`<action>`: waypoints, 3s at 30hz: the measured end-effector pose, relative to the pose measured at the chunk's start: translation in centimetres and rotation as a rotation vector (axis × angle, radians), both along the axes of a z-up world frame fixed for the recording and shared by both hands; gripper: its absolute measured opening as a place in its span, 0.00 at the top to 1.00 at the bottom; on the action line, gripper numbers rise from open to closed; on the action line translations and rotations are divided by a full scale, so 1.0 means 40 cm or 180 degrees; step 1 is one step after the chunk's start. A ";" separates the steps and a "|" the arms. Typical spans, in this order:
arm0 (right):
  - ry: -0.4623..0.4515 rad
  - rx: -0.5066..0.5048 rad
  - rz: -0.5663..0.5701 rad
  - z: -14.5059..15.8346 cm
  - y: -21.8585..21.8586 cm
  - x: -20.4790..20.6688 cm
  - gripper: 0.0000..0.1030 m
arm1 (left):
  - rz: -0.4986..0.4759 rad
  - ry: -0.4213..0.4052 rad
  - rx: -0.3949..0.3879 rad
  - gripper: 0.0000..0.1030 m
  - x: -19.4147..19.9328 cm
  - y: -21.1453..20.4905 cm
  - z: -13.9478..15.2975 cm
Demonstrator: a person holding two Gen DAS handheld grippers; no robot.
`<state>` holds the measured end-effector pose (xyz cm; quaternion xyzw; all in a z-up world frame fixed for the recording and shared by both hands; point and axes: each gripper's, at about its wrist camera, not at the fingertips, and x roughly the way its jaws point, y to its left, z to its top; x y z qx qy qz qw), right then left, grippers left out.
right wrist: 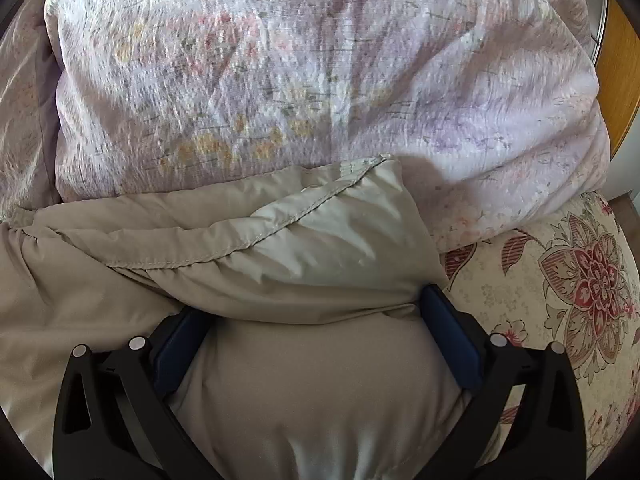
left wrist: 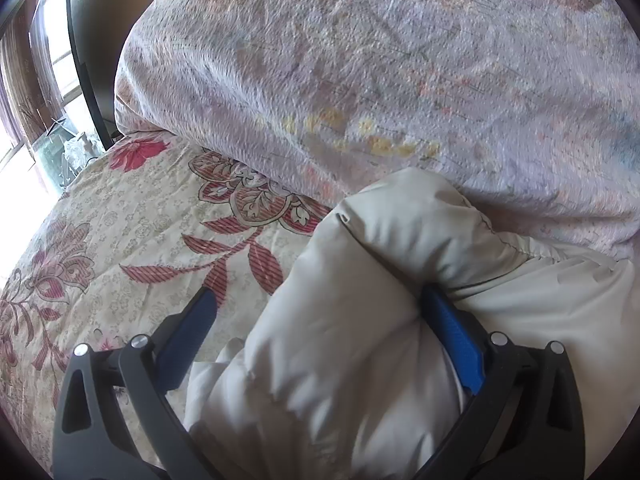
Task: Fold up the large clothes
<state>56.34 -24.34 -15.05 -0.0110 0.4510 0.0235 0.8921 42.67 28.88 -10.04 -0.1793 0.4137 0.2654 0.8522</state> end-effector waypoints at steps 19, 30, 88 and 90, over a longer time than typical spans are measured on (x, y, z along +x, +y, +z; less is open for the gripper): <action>-0.0623 0.1011 -0.0885 0.121 -0.333 -0.217 0.01 | -0.0232 -0.0713 -0.0291 0.03 -0.395 0.007 0.134; 0.0161 0.2066 -0.0928 0.082 -0.374 -0.495 0.13 | -0.0228 -0.0737 -0.0815 0.04 -0.590 -0.033 0.082; -0.0464 0.1743 -0.0076 0.094 -0.173 -0.979 0.38 | 0.0274 -0.1372 -0.2093 0.41 -1.044 -0.004 -0.033; -0.0841 0.1313 -0.0212 0.146 -0.158 -0.995 0.38 | 0.0247 -0.1381 -0.2004 0.31 -1.047 -0.008 -0.029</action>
